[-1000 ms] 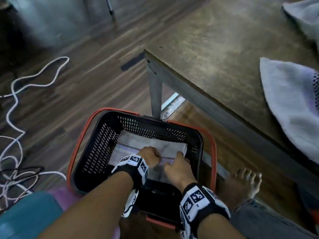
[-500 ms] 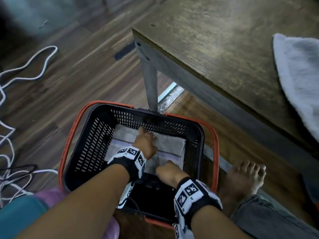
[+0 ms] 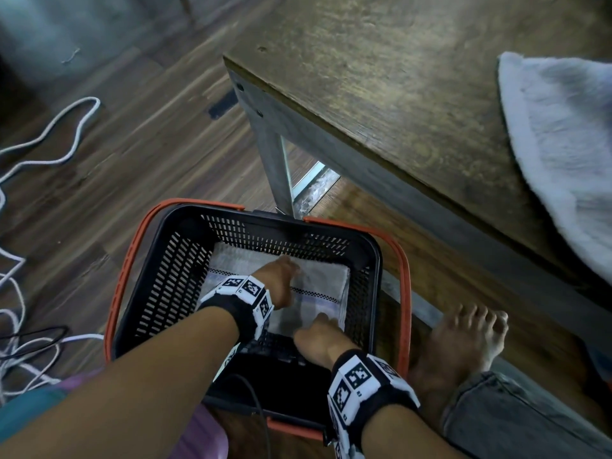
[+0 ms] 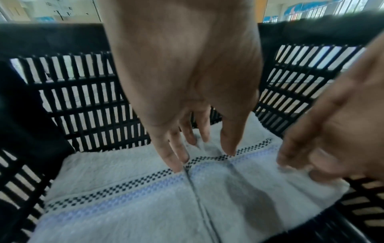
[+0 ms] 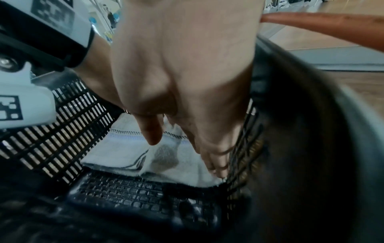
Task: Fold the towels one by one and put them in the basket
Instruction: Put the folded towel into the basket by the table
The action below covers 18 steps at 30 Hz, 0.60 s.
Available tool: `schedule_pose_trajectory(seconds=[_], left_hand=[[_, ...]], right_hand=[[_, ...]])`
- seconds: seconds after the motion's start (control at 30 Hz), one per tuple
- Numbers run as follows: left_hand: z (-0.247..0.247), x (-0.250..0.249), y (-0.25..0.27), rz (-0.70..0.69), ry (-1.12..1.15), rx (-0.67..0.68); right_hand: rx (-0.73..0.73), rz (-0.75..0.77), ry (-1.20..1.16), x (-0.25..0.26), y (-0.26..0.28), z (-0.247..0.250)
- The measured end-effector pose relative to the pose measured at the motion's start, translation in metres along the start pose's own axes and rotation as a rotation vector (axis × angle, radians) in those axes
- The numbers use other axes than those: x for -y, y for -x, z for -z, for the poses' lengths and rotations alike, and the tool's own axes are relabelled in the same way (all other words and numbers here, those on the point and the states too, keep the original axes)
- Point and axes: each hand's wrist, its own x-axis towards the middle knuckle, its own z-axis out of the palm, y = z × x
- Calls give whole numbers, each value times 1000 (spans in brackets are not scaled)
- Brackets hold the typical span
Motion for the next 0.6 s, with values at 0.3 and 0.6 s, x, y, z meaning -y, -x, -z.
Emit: schedule_pose_trajectory(seconds=[0.3,0.6], left_hand=[[-4,-4,6,105,-21,-18],[-18,7,22,151,60,183]], right_hand=[[-221,122,-101,24,-3,24],[-185,61,-159,32,-4,48]])
